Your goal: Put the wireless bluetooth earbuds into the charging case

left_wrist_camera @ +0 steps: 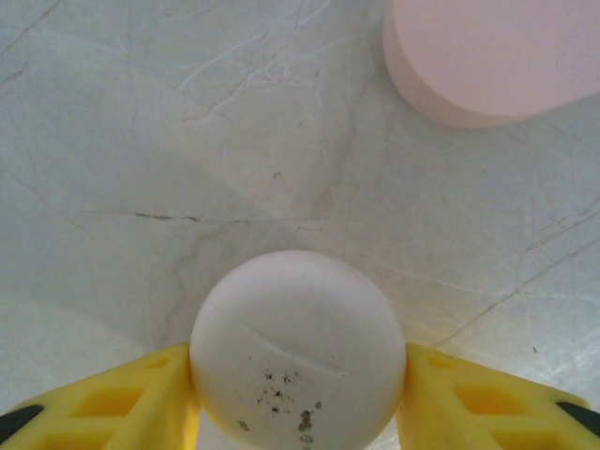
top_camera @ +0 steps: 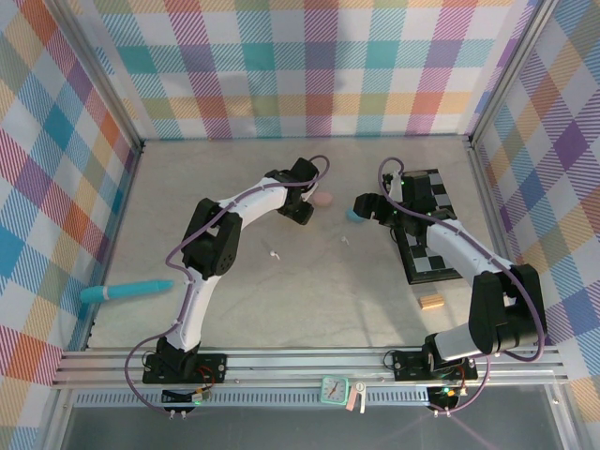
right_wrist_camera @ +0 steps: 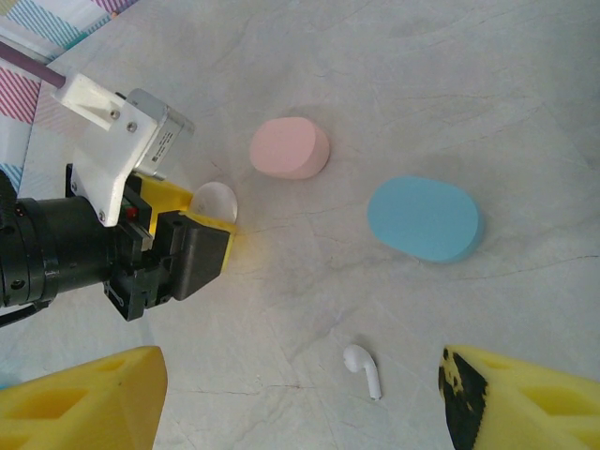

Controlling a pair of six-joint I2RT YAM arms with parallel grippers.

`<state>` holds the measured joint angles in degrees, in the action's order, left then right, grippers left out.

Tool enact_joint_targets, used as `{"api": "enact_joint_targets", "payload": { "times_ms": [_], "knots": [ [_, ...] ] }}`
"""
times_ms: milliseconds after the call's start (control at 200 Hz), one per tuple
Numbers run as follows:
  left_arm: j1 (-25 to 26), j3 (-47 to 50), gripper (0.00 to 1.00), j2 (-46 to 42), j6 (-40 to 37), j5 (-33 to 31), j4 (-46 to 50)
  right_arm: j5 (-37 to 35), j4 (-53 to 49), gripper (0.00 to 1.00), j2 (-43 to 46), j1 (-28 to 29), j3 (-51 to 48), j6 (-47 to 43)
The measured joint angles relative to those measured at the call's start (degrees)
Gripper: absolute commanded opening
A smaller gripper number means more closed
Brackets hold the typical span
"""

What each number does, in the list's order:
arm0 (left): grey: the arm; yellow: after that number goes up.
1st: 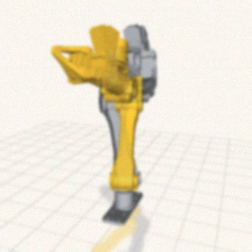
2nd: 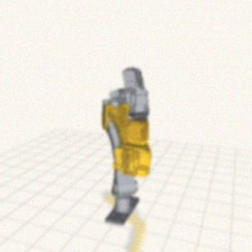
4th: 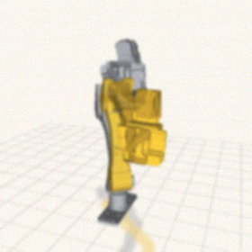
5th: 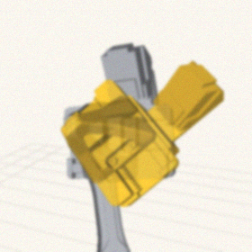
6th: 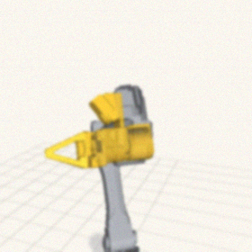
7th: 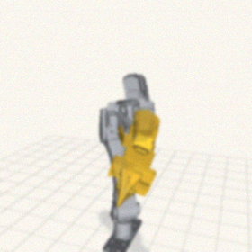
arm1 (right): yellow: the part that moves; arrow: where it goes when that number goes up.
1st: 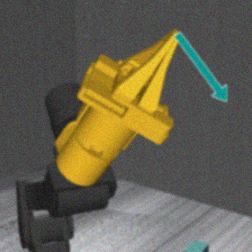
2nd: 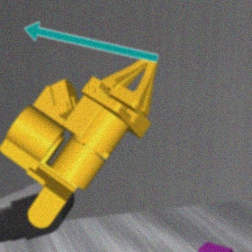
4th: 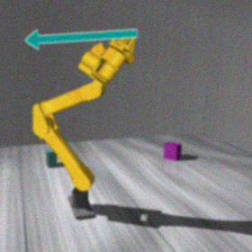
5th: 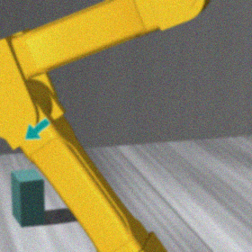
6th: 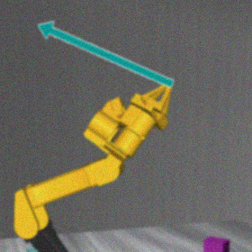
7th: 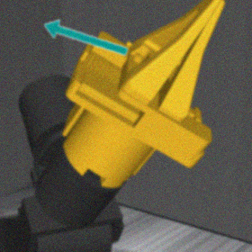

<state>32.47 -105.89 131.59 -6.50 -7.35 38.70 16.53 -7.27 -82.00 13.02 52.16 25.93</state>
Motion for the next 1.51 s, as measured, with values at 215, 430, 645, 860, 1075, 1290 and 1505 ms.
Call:
{"api": "enact_joint_targets", "payload": {
  "times_ms": [215,430,645,860,1075,1290,1505],
  "knots": [
    [0.0,6.75,0.49,-3.78,0.92,0.46,-5.07,0.98,-0.52,0.76,0.87,0.0,0.0,0.15],
    [0.02,26.53,0.43,-19.5,1.14,7.5,-19.76,6.23,0.11,0.76,4.59,0.0,-0.28,0.13],
    [0.7,44.22,0.43,-34.8,-0.09,16.04,-44.41,12.07,1.22,0.75,6.38,0.0,-0.74,0.44],
    [2.51,56.81,0.43,-38.71,-3.5,24.22,-65.29,16.35,2.23,0.74,6.84,0.85,-0.74,1.29],
    [4.5,59.14,0.43,-38.88,-8.11,28.13,-73.72,17.2,3.43,0.68,6.88,4.17,-0.74,1.73],
    [5.44,59.25,0.43,-39.87,-11.52,28.79,-75.47,17.16,5.09,0.6,5.68,8.04,-0.74,2.38],
    [6.54,59.23,0.44,-40.33,-14.25,28.79,-74.82,16.87,5.11,0.44,2.16,10.49,-0.59,3.04]
  ]
}}
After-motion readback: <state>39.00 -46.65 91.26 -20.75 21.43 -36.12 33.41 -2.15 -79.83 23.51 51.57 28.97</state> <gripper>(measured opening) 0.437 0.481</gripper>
